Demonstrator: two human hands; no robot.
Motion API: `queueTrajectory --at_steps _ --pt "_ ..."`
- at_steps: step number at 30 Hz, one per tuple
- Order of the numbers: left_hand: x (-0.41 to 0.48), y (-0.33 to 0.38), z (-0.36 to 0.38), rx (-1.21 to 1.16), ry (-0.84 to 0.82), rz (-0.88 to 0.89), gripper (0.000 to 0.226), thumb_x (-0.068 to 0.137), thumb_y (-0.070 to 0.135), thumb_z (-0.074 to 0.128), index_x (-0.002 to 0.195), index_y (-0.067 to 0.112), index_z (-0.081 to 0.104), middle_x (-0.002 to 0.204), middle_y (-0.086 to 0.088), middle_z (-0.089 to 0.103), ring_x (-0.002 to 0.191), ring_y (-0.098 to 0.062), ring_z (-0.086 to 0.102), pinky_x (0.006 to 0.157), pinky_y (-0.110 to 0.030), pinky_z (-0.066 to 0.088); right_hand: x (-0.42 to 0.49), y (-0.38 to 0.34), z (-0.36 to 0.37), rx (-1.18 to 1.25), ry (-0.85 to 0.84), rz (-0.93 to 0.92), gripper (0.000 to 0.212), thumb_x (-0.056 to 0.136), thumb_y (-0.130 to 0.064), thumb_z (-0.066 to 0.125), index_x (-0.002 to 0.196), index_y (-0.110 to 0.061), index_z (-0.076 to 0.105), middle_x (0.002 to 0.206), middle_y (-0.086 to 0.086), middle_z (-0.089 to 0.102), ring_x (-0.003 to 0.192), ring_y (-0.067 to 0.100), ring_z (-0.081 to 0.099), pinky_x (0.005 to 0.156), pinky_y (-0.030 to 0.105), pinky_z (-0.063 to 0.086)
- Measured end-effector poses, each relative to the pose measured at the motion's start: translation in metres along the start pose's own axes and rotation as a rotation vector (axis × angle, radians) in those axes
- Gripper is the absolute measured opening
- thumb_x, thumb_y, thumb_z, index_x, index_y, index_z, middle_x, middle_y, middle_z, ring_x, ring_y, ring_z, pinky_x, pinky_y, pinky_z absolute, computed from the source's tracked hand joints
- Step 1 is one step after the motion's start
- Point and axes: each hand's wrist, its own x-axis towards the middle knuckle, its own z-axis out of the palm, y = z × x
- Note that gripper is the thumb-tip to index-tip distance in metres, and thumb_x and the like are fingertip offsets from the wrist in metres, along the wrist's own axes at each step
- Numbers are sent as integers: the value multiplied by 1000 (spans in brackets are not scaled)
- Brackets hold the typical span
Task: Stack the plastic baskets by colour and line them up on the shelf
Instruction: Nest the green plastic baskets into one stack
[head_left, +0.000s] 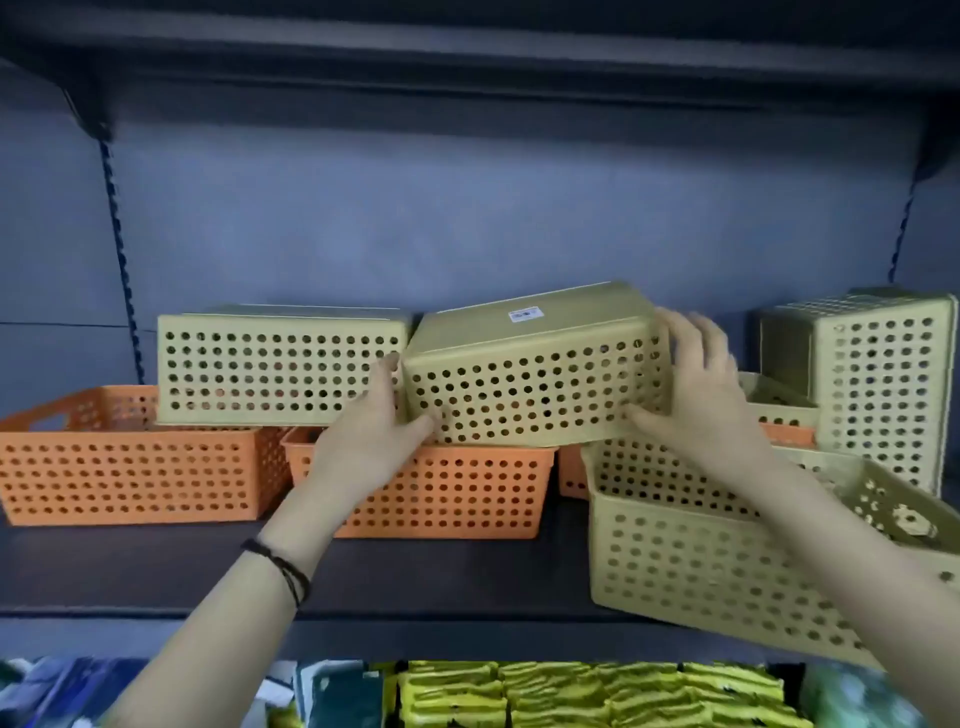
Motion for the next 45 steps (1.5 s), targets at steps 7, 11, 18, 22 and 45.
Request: queueTrajectory --at_steps 7,11,18,22,45 --pt "8 7 24 -291 1 -118 64 82 34 68 136 22 35 118 1 65 103 -19 65 84 -36 51 14 18 -6 343 -264 143 88 80 -23 75 147 -26 16 122 -12 47 105 7 50 93 27 40" --pt "7 18 23 -528 101 -93 82 77 20 76 145 29 30 127 7 62 115 -12 59 103 -39 43 26 26 -21 531 -234 95 87 78 -14 76 144 -38 26 116 -29 56 98 -20 55 93 20 44" --pt "25 37 11 -627 260 195 96 73 4 78 146 34 23 139 30 37 125 23 32 91 6 27 47 23 -40 667 -78 -13 82 77 -13 77 128 -37 18 143 -11 47 129 1 44 104 22 37" --pt "33 45 8 -509 353 283 102 72 4 79 141 45 16 139 36 27 126 25 26 99 1 23 50 30 -45 708 -33 -20 68 81 -18 75 127 -32 27 140 -12 52 132 2 43 112 40 34" --pt "24 93 24 -813 206 449 82 86 46 60 149 24 12 141 3 47 129 -7 47 104 -34 44 48 74 -110 837 -79 -186 56 87 -44 52 138 -49 28 133 -29 50 121 -9 50 91 14 47"
